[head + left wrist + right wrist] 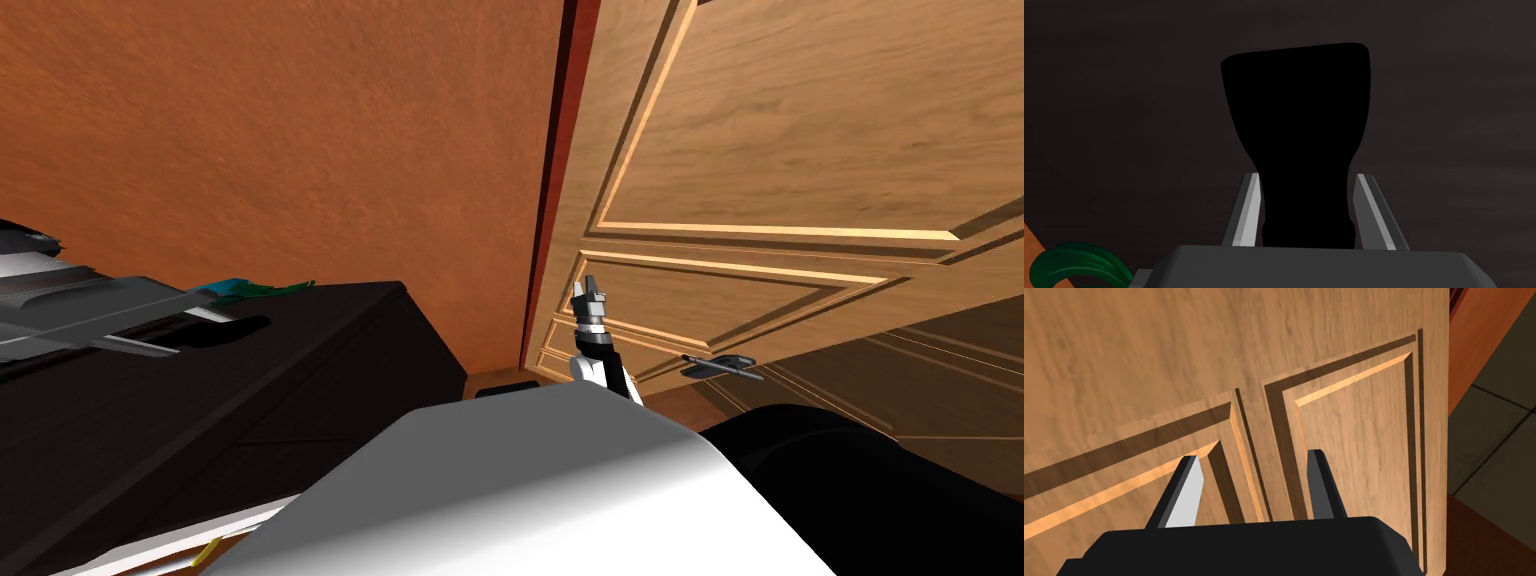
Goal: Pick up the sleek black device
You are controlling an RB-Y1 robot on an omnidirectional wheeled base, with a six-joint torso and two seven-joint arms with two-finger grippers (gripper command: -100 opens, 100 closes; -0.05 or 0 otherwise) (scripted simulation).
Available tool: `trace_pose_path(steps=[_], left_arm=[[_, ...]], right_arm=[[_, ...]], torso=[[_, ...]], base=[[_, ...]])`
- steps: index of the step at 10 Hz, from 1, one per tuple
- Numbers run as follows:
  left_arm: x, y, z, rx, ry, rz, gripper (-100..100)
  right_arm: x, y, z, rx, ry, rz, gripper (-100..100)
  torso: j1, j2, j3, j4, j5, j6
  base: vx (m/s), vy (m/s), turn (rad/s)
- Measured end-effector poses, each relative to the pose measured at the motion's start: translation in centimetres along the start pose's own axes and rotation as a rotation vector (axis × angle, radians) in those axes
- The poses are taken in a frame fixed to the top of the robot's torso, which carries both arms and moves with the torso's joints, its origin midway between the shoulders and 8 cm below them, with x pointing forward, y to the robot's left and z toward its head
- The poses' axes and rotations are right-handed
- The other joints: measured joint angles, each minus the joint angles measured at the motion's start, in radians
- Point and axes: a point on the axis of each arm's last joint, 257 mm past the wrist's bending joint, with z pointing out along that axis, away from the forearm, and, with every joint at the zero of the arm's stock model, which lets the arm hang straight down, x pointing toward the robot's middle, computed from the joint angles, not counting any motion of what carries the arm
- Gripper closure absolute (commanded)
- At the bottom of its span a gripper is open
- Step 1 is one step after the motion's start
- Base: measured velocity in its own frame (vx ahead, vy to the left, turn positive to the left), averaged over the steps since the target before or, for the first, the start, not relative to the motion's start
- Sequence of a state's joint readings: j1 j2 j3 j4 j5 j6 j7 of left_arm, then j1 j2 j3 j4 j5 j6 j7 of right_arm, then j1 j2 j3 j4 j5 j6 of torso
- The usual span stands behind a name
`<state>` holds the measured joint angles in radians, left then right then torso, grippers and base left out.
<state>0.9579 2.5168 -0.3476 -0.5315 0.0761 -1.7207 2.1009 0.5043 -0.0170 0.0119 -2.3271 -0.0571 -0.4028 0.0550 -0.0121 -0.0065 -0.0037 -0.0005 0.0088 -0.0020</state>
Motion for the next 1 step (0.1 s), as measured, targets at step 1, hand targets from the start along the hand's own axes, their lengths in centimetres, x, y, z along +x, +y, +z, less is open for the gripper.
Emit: trace_pose_path(steps=[1], left_arm=[[0.14, -0.04, -0.11, -0.002, 0.002, -0.001, 0]], right_arm=[[0.00, 0.00, 0.00, 0.000, 0.000, 0.000, 0]], torso=[[0.000, 0.000, 0.000, 0.000, 0.001, 0.000]], base=[[0.000, 0.000, 0.000]])
